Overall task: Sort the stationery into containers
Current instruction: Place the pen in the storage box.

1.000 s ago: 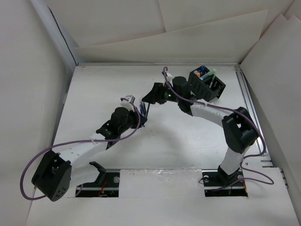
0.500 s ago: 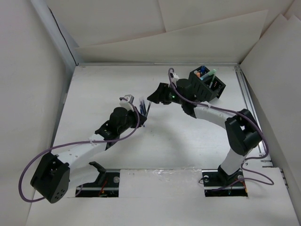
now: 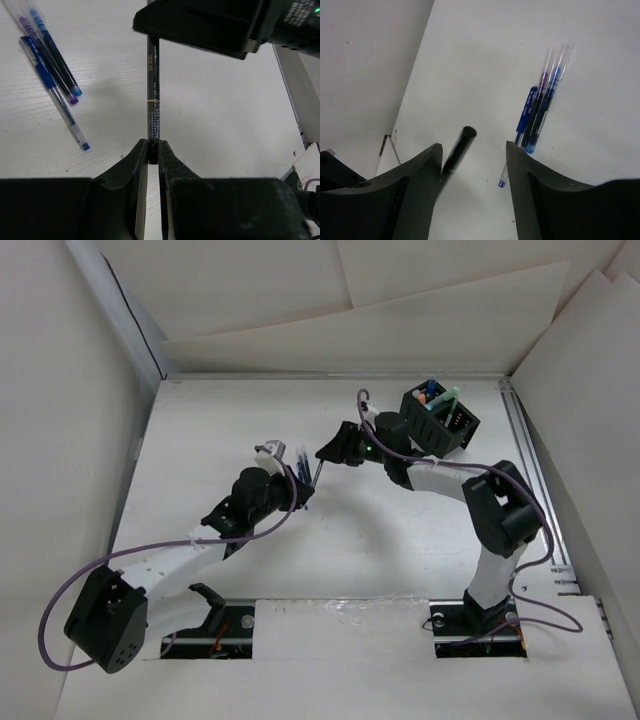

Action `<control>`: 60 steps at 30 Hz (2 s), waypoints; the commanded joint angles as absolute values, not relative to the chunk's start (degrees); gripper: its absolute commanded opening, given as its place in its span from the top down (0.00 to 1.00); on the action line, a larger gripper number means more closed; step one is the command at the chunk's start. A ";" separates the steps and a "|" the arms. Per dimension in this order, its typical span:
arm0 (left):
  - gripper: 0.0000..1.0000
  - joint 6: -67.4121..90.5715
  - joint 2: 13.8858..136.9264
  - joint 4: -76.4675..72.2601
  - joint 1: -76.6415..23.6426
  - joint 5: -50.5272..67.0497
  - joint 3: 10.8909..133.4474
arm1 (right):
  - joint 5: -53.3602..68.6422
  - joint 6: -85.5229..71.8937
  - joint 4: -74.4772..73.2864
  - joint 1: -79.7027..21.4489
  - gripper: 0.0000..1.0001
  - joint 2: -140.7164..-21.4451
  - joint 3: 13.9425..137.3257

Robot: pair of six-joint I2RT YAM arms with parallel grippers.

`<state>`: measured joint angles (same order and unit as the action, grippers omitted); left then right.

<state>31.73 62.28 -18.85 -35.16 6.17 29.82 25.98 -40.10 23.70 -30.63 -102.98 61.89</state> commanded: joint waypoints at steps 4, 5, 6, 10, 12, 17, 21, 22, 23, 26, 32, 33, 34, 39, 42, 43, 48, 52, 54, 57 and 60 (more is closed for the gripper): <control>1.00 31.29 60.38 -22.50 -35.16 8.61 29.44 | 34.88 -43.95 34.61 -30.06 0.53 -105.73 63.99; 1.00 31.29 60.90 -22.50 -35.16 8.61 29.44 | 34.89 -44.55 35.32 -29.54 0.62 -105.73 63.98; 1.00 31.29 60.91 -23.02 -35.16 9.22 29.44 | 35.68 -45.17 36.03 -29.53 0.66 -105.73 63.46; 0.96 31.29 62.84 -23.03 -35.16 8.70 29.44 | 36.21 -45.70 38.06 -29.53 0.83 -105.73 62.84; 0.85 31.29 63.45 -22.51 -35.16 8.01 30.05 | 36.21 -45.70 38.06 -28.84 0.88 -105.73 62.31; 0.64 30.76 63.46 -19.70 -35.16 3.26 31.20 | 34.11 -44.65 36.39 -23.93 0.92 -102.31 61.26; 0.64 31.29 65.11 -16.36 -35.16 -2.27 32.25 | 27.44 -39.04 27.44 -18.13 0.92 -96.87 63.36; 0.65 31.29 66.00 -15.30 -35.16 -3.50 33.04 | 25.07 -35.80 22.64 -16.80 0.92 -93.90 63.89; 0.67 31.81 67.05 -14.60 -35.16 -4.39 33.05 | 22.26 -34.12 20.33 -15.57 0.92 -92.48 64.59; 0.69 32.52 71.53 -11.00 -35.16 -8.34 34.62 | 4.36 -27.10 11.53 -11.70 0.92 -87.46 67.93; 0.70 33.75 76.46 -10.28 -35.16 -10.63 35.42 | -20.54 -22.68 6.77 -3.53 0.90 -88.50 73.64; 0.69 33.75 76.99 -10.28 -35.16 -10.63 35.42 | -20.57 -22.68 6.25 -2.65 0.90 -89.03 74.17; 0.69 33.75 77.51 -10.28 -35.16 -10.63 35.94 | -22.83 -22.68 6.24 -1.85 0.90 -89.56 74.79; 0.66 33.75 80.68 -9.67 -35.16 -11.16 37.09 | -26.27 -21.45 5.02 0.79 0.90 -94.64 78.65; 0.65 33.23 81.21 -9.14 -35.16 -11.69 37.62 | -27.42 -20.92 4.48 0.79 0.90 -96.59 79.37; 0.65 33.22 81.82 -9.14 -35.16 -12.21 38.14 | -27.42 -20.92 4.48 0.79 0.90 -97.46 79.37; 0.62 33.22 84.01 -8.61 -35.16 -12.74 39.19 | -30.31 -20.92 4.48 -1.84 0.86 -100.01 79.37; 0.62 33.22 85.33 -8.61 -35.16 -13.27 39.20 | -30.85 -21.53 4.48 -4.30 0.62 -100.55 78.84; 0.62 33.22 85.87 -8.61 -35.16 -13.27 39.20 | -30.85 -22.06 4.48 -4.31 0.44 -98.80 78.05; 0.62 33.22 87.01 -9.14 -35.16 -13.27 39.73 | -30.32 -22.59 4.48 -5.44 0.26 -95.56 75.77; 0.62 32.70 87.53 -9.14 -36.21 -13.27 40.43 | -28.39 -23.12 4.48 -5.45 0.23 -91.43 72.96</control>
